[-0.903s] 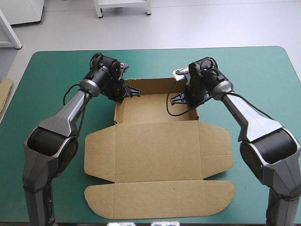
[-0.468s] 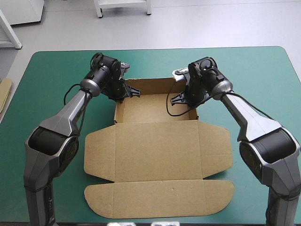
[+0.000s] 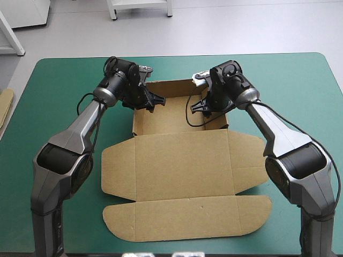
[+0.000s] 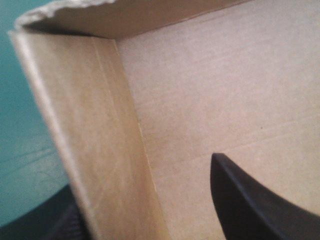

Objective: Fold the box

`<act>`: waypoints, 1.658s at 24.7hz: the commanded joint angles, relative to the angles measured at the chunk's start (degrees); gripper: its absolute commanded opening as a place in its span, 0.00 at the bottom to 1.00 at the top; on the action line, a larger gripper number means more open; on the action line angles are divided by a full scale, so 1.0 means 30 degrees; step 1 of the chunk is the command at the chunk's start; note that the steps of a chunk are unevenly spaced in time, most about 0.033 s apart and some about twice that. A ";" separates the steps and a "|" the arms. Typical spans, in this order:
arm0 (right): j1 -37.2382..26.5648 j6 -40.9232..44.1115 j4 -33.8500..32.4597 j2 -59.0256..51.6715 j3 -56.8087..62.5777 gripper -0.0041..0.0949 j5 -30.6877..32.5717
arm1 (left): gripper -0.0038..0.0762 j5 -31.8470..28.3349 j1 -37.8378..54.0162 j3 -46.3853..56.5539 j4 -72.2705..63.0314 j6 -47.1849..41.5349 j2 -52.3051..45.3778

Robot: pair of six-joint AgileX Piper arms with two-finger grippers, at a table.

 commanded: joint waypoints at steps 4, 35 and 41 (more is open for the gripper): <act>0.0171 -0.0012 -0.0114 -0.1183 -0.1023 0.61 0.0006 | 0.64 0.0742 -0.0300 -0.0788 -0.0881 0.0049 -0.1184; 0.0171 0.0032 -0.2683 -0.3220 -0.1387 0.61 -0.0118 | 0.64 -0.0442 -0.0347 -0.0754 -0.0697 0.1831 -0.3906; 0.0171 -0.0233 -0.2648 -0.3804 -0.1387 0.53 -0.0118 | 0.59 -0.2311 -0.0355 0.1293 -0.2168 0.2675 -0.6371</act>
